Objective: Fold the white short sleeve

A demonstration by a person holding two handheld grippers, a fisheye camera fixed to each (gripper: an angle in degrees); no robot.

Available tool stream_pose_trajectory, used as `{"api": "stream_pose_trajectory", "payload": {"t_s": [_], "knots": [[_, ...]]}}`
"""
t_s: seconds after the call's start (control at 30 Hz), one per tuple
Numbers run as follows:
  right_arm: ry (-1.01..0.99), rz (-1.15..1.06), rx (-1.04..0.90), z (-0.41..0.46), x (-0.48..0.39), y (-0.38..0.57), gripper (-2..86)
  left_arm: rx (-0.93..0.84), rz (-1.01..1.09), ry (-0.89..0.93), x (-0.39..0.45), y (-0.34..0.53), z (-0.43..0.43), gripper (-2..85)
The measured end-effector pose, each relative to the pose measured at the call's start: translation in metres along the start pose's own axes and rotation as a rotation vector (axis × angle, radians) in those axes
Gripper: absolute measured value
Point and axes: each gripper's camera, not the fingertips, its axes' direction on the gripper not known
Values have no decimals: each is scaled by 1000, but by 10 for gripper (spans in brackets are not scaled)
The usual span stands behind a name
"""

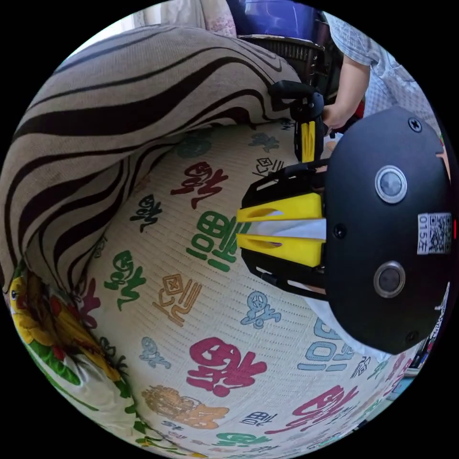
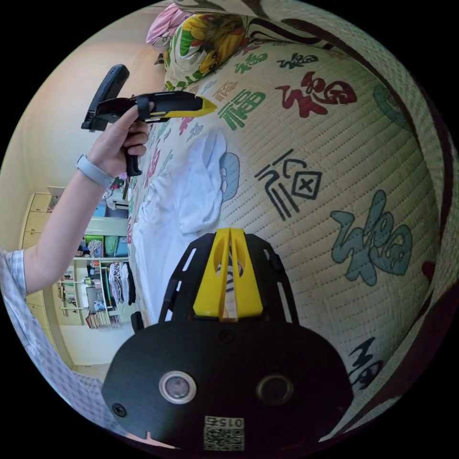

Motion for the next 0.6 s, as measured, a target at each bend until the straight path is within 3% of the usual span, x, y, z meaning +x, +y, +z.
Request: {"api": "stream_pose_trajectory", "payload": {"t_s": [0.07, 0.13, 0.27, 0.4, 0.6], "knots": [[-18, 10, 23, 6, -7, -1, -5, 57, -24, 95, -5, 5, -16, 42], [-32, 26, 44, 15, -18, -2, -5, 151, -83, 309, -16, 23, -36, 41], [-53, -1, 45, 33, -42, -3, -5, 331, -211, 477, -35, 93, -70, 35], [-55, -126, -43, 68, -88, -4, -4, 408, -501, 451, -67, 226, -102, 35], [-75, -369, -206, 153, -183, -1, -3, 405, -1017, 183, -106, 446, -173, 41]]}}
